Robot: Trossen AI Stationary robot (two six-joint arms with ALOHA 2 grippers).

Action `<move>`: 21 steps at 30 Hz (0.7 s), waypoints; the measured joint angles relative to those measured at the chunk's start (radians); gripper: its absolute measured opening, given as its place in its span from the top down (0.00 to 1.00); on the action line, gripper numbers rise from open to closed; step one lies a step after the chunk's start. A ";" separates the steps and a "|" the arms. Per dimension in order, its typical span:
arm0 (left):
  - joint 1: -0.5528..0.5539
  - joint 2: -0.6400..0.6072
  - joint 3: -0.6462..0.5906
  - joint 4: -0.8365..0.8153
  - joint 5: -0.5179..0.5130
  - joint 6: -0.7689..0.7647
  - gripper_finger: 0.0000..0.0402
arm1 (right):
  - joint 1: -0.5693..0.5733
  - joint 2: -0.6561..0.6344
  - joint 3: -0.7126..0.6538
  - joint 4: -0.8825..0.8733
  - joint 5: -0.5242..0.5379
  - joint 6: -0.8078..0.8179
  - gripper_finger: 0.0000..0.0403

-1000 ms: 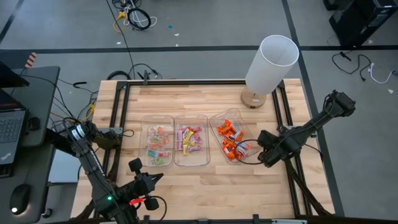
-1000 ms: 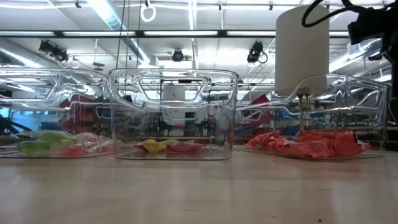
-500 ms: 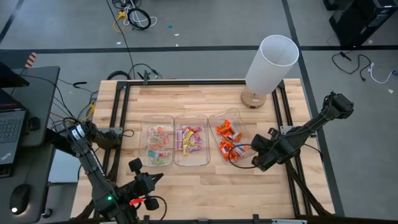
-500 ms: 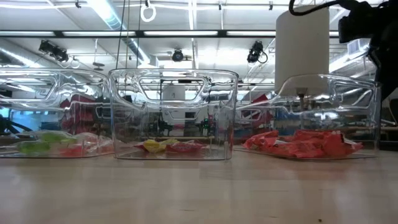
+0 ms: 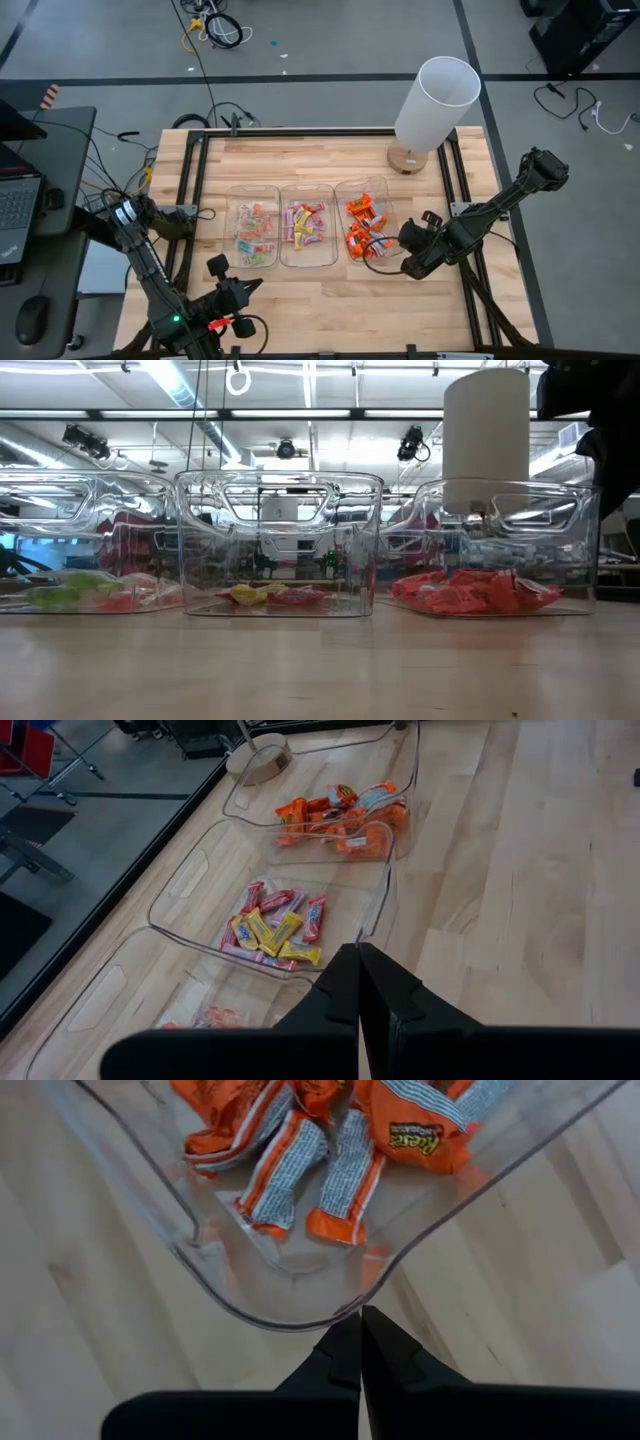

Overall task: Sort candy
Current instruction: Move bottom right transparent bin to the middle right of the table

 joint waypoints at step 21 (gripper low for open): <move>0.000 0.000 0.000 0.000 0.000 0.000 1.00 | 0.000 0.000 0.000 0.108 -0.002 -0.089 1.00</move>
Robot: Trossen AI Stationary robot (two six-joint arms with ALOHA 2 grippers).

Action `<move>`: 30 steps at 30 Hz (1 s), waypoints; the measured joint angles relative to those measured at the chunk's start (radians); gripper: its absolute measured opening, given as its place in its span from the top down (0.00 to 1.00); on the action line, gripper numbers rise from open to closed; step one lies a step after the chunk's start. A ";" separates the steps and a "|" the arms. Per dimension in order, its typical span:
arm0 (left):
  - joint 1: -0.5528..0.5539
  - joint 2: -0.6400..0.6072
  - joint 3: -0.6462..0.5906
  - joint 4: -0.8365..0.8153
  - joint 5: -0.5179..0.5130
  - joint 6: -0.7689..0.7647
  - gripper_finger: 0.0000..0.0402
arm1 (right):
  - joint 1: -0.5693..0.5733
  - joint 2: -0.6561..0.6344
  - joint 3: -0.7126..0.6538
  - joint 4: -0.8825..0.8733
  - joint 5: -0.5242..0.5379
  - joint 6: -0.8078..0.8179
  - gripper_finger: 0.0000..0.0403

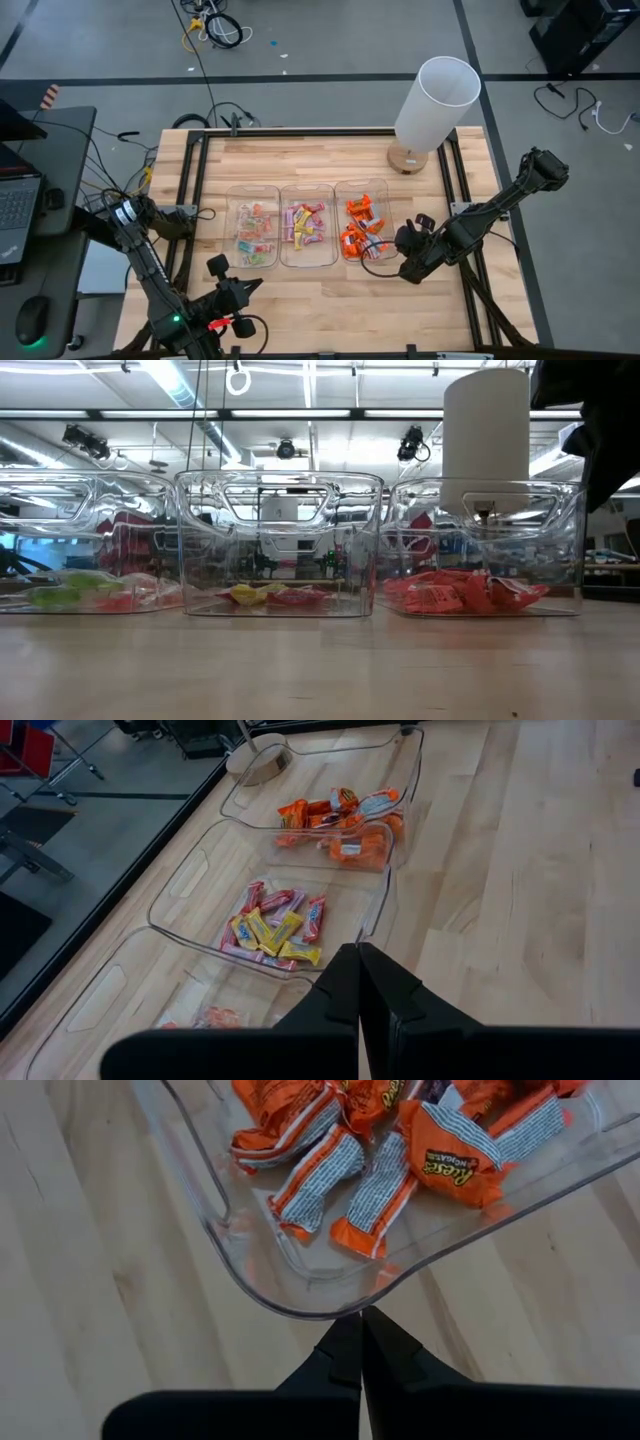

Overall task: Sort candy
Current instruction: Move bottom right transparent bin to the middle right of the table

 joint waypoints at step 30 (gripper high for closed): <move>0.011 0.001 -0.188 0.455 0.132 0.340 1.00 | 0.072 -0.003 0.032 -0.073 0.002 0.041 1.00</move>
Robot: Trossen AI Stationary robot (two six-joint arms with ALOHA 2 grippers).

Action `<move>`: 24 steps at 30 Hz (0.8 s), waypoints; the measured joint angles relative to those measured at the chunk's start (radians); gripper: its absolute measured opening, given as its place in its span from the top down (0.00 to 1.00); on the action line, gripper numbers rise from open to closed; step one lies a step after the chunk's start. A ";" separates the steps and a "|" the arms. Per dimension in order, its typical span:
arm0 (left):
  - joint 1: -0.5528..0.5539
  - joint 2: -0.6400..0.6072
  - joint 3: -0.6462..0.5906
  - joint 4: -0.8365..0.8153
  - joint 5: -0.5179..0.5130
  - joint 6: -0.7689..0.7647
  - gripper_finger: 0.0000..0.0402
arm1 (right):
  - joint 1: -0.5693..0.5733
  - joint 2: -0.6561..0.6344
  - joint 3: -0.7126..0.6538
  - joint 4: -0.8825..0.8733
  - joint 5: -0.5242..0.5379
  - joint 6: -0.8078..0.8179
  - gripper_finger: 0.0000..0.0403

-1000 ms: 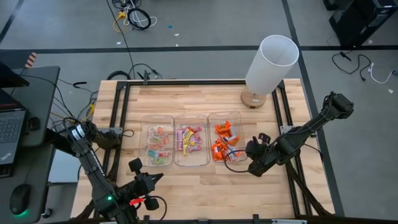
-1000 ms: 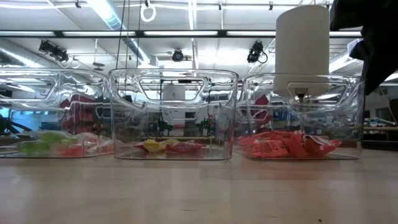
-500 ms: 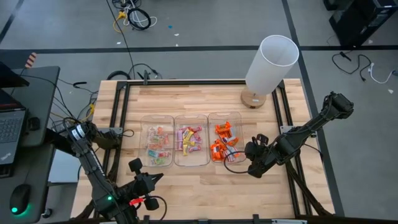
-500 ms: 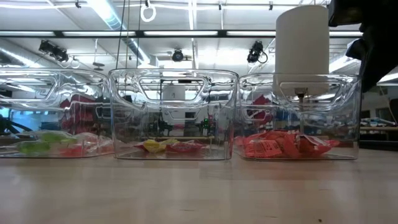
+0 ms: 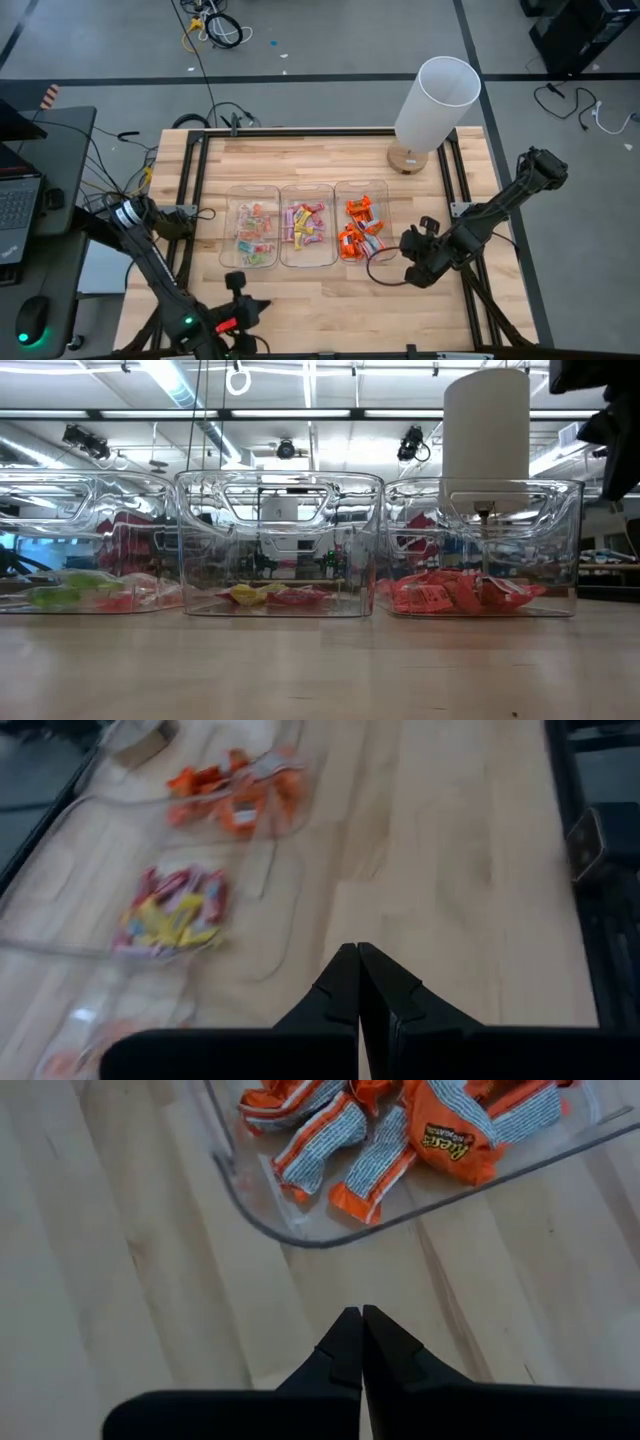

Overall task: Sort candy
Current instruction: Move bottom right transparent bin to the middle right of the table, then return to Home Position

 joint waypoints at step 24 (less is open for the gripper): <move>0.221 0.000 -0.298 0.430 -0.013 0.266 1.00 | 0.075 0.000 0.021 -0.003 0.124 0.062 1.00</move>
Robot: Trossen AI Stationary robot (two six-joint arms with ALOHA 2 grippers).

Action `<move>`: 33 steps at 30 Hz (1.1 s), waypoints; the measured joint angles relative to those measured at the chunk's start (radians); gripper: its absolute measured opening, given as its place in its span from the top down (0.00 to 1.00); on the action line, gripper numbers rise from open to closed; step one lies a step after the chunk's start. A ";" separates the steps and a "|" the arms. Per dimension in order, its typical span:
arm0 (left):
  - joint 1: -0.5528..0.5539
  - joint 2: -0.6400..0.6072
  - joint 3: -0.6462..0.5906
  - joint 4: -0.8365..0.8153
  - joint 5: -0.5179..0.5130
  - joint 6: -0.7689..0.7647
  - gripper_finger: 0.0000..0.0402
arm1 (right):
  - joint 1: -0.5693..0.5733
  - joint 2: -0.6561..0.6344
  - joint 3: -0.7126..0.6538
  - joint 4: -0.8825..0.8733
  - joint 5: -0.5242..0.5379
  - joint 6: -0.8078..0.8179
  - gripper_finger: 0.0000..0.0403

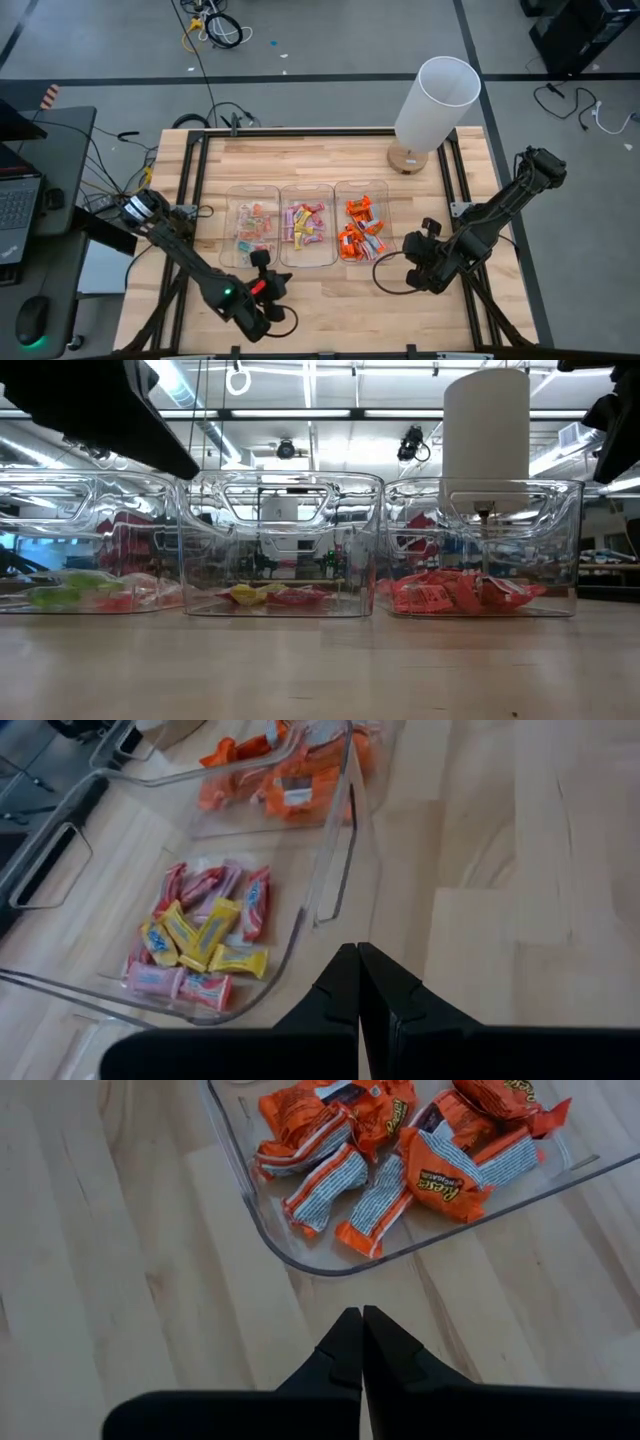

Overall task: Sort candy
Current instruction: Return to Home Position

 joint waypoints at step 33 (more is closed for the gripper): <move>0.038 0.000 -0.023 0.012 -0.009 -0.030 1.00 | 0.000 0.000 0.000 0.001 0.020 0.001 1.00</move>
